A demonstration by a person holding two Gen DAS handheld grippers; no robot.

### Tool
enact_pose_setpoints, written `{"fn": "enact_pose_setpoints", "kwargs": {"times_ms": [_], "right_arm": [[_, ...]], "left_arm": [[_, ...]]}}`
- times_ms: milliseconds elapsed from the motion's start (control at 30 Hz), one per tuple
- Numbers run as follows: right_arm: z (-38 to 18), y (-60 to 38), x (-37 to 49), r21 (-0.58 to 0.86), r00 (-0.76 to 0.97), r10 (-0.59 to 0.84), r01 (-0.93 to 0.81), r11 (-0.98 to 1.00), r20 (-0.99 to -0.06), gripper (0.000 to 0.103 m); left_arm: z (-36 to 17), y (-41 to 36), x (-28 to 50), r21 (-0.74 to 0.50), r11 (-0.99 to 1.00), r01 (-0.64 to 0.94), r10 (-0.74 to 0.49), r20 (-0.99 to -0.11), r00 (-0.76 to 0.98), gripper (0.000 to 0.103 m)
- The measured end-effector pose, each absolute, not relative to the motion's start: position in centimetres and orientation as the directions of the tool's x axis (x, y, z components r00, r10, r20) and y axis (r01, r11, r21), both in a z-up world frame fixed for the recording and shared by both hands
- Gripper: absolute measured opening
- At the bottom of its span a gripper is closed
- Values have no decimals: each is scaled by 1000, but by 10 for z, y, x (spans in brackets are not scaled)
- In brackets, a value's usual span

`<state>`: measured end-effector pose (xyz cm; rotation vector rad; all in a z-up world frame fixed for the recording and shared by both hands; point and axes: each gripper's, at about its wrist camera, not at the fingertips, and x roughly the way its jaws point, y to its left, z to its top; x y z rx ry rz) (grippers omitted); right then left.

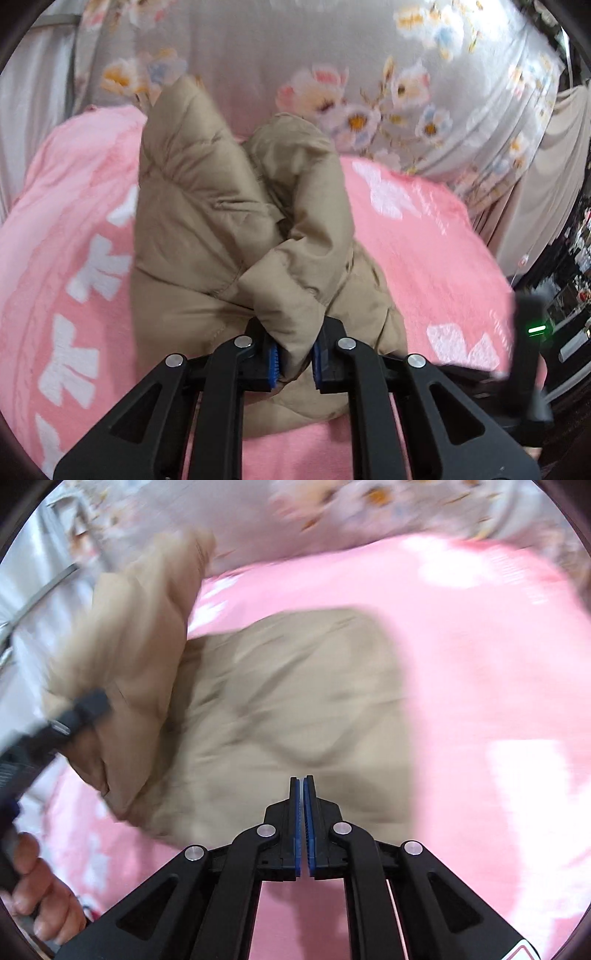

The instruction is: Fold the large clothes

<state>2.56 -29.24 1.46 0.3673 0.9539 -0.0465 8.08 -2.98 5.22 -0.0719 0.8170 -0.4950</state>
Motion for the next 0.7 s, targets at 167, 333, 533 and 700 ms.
{"fn": "enact_pose_setpoints", "kwargs": {"times_ms": [167, 333, 533, 700], "right_arm": [[21, -322, -10, 177, 575, -24, 292, 940, -818, 8], [14, -317, -21, 129, 558, -58, 290, 948, -828, 8], [5, -335, -29, 126, 550, -53, 283, 951, -833, 8], [-2, -338, -35, 120, 532, -54, 287, 951, -845, 8]], "left_arm": [[-1, -81, 90, -199, 904, 377, -373, -798, 473, 13], [-19, -116, 80, -99, 918, 385, -292, -824, 485, 13], [-31, -140, 66, -23, 909, 417, -248, -832, 496, 13], [-37, -154, 60, 31, 905, 425, -212, -832, 512, 13]]}}
